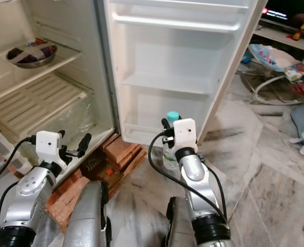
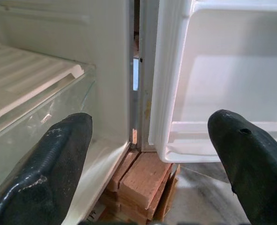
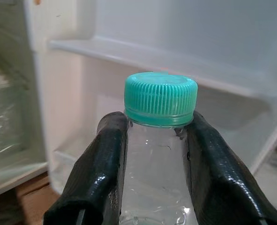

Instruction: Restocking fridge

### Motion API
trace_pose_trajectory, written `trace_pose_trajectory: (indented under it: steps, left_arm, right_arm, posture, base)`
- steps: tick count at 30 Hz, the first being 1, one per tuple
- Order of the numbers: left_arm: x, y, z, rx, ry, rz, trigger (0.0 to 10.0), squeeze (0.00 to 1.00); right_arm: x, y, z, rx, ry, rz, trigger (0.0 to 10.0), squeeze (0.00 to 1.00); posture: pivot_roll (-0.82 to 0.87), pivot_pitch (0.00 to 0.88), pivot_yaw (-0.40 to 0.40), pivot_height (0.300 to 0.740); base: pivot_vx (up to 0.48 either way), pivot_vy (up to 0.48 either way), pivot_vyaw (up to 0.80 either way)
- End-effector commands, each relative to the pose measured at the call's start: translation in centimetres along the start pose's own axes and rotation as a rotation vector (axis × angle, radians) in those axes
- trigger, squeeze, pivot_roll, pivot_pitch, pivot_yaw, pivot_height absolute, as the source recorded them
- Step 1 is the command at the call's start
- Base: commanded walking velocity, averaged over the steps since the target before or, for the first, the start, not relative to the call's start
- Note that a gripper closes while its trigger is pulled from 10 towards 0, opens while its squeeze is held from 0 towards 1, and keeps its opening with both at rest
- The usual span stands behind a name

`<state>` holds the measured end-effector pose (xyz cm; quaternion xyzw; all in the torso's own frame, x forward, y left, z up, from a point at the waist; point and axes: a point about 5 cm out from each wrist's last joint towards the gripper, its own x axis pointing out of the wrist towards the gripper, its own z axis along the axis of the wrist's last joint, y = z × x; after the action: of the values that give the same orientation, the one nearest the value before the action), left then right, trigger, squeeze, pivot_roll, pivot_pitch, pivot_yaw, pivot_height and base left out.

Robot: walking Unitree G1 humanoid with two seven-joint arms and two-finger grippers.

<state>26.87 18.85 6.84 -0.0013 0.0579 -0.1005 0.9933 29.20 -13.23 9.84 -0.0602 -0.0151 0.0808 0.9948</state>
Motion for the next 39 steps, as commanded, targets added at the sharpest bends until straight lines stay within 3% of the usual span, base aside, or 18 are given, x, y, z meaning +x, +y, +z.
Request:
trace_pose_trajectory:
  steps: [1,18,39]
  left_arm:
    - [0.12,0.04,0.33,0.005,-0.015,-0.010,10.0,0.00]
    - [0.21,-0.04,0.33,0.005,-0.020,-0.024,10.0,0.00]
    - [0.11,-0.30,0.35,0.003,-0.029,-0.040,10.0,0.00]
  right_arm:
    - [0.58,-0.45,0.95,-0.019,-0.048,-0.017,10.0,0.00]
    - [0.82,-0.83,1.21,-0.068,-0.071,-0.054,10.0,0.00]
    - [0.91,-0.84,1.08,-0.072,-0.074,-0.052,10.0,0.00]
  posture:
    - [0.06,0.030,-0.021,0.581]
    - [0.06,0.030,-0.021,0.581]
    - [0.06,0.034,-0.022,0.581]
  base:
    - [0.000,0.000,0.00]
    - [0.086,0.000,0.00]
    - [0.352,0.000,0.00]
